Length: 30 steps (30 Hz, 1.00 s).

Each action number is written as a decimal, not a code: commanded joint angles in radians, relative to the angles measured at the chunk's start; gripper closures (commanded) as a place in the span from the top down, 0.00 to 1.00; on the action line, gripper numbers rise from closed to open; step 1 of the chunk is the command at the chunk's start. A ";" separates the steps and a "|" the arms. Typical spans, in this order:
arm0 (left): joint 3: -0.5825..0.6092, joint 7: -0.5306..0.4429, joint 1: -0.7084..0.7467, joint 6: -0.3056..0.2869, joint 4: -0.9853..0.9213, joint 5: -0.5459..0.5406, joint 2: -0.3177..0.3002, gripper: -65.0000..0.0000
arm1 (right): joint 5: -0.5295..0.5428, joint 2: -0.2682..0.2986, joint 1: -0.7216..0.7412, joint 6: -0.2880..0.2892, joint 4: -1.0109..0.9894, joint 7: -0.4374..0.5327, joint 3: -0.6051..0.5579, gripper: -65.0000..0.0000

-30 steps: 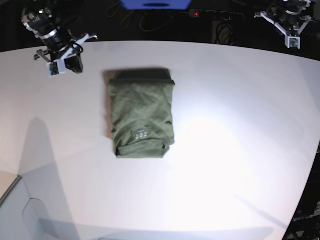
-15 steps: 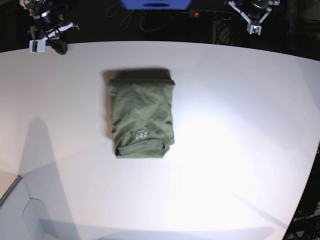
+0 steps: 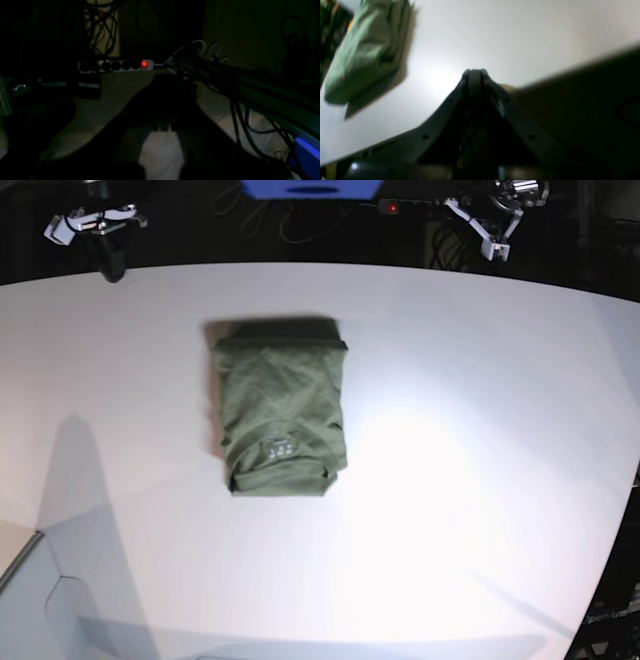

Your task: Layout the t-shirt on the table in an organized manner, then fold the t-shirt properly

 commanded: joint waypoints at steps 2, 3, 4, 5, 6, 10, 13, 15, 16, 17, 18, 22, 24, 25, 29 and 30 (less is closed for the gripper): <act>-0.001 -0.007 0.006 -0.007 -0.004 -0.003 -0.014 0.00 | -0.202 -0.007 -0.029 -0.136 -0.103 -0.279 -0.005 0.00; 0.001 -0.009 0.006 -0.007 -0.006 -0.003 -0.014 0.00 | -0.204 -0.002 -0.018 -0.136 -0.123 -0.267 -0.005 0.00; 0.011 -0.010 0.006 -0.007 -0.009 -0.003 -0.016 0.00 | -0.204 0.009 -0.011 -0.136 -0.144 -0.264 -0.005 0.00; 0.027 -0.015 0.006 -0.007 -0.012 -0.003 -0.018 0.00 | -0.204 0.015 -0.006 -0.136 -0.172 -0.259 -0.005 0.00; 0.044 -0.015 0.006 -0.007 -0.012 -0.003 -0.024 0.00 | -0.204 0.018 -0.003 -0.136 -0.197 -0.255 -0.005 0.00; 0.162 -0.029 0.000 0.019 -0.066 -0.011 -0.048 0.00 | -0.204 0.033 0.029 -0.136 -0.275 -0.213 -0.005 0.00; 0.206 -0.090 -0.005 0.045 -0.098 -0.012 -0.061 0.00 | -0.204 0.019 0.021 -0.136 -0.272 -0.189 -0.005 0.00; 0.205 -0.111 -0.005 0.045 -0.106 -0.012 -0.059 0.00 | -0.204 0.019 0.021 -0.136 -0.273 -0.187 -0.005 0.00; 0.203 -0.116 -0.005 0.045 -0.113 -0.012 -0.059 0.00 | -0.204 0.019 0.021 -0.136 -0.273 -0.187 -0.002 0.00; 0.203 -0.121 -0.005 0.045 -0.124 -0.012 -0.061 0.00 | -0.204 0.019 0.021 -0.136 -0.273 -0.187 -0.002 0.00; 0.203 -0.121 -0.007 0.045 -0.132 -0.012 -0.065 0.00 | -0.204 0.019 0.021 -0.136 -0.273 -0.187 -0.002 0.00; 0.203 -0.121 -0.013 0.058 -0.138 -0.012 -0.065 0.00 | -0.204 0.019 0.014 -0.136 -0.273 -0.186 -0.004 0.00; 0.203 -0.121 -0.016 0.058 -0.139 -0.012 -0.067 0.00 | -0.204 0.021 0.017 -0.136 -0.276 -0.186 -0.005 0.00; 0.203 -0.121 -0.016 0.059 -0.139 -0.012 -0.065 0.00 | -0.204 0.021 0.018 -0.136 -0.278 -0.186 -0.005 0.00; 0.206 -0.111 -0.062 0.078 -0.175 -0.004 -0.056 0.00 | -0.205 0.021 0.063 -0.136 -0.321 -0.192 -0.007 0.00; 0.208 -0.111 -0.079 0.111 -0.221 -0.004 -0.056 0.00 | -0.205 0.029 0.075 -0.142 -0.358 -0.189 -0.009 0.00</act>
